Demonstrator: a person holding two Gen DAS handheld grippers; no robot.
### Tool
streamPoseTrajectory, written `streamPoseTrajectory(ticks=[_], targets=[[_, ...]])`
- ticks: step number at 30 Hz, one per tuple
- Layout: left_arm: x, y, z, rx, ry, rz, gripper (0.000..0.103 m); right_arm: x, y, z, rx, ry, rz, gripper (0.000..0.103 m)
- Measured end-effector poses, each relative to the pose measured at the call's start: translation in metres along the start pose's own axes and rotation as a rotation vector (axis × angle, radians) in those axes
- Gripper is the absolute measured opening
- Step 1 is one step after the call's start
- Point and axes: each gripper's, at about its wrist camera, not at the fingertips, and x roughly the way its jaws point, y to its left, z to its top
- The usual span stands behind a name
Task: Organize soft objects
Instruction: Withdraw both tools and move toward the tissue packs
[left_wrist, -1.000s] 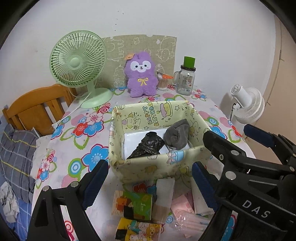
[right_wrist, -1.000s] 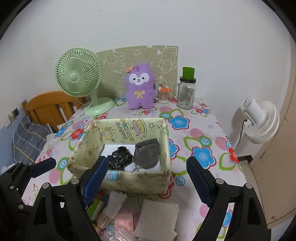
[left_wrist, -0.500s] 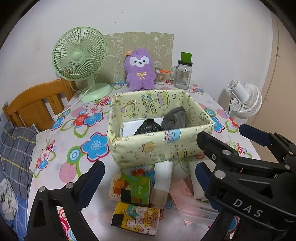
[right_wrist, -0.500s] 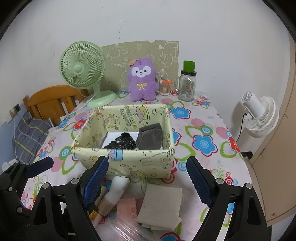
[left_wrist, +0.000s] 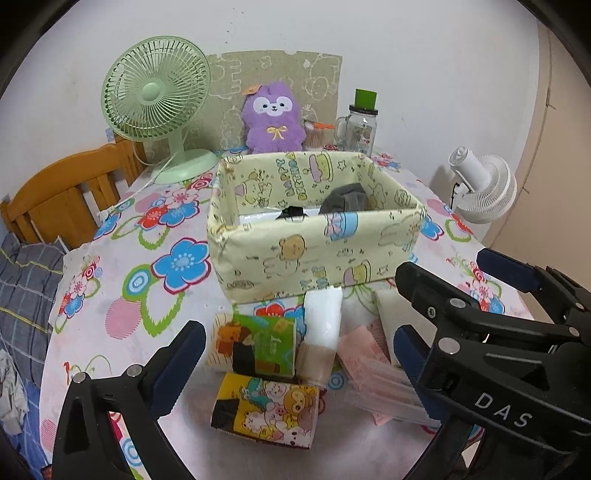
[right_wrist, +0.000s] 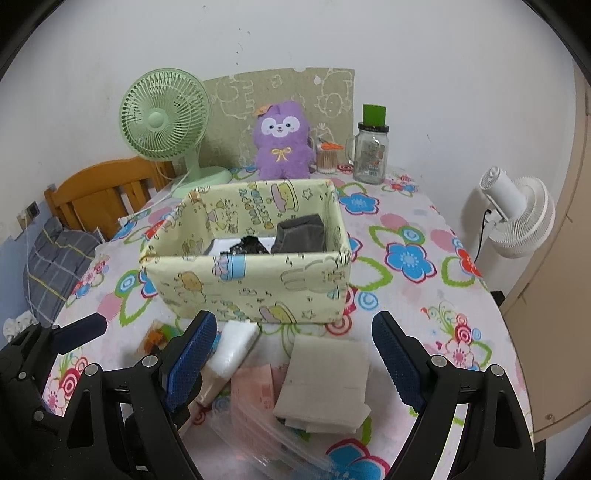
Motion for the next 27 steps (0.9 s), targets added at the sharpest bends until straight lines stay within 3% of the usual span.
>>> streamPoseTrajectory(ticks=[27], targets=[[0.014,0.009,-0.06,0.008,0.09,0.027,0.103,0.013,0.018,-0.058,-0.037,0.092,0.016,0.088]])
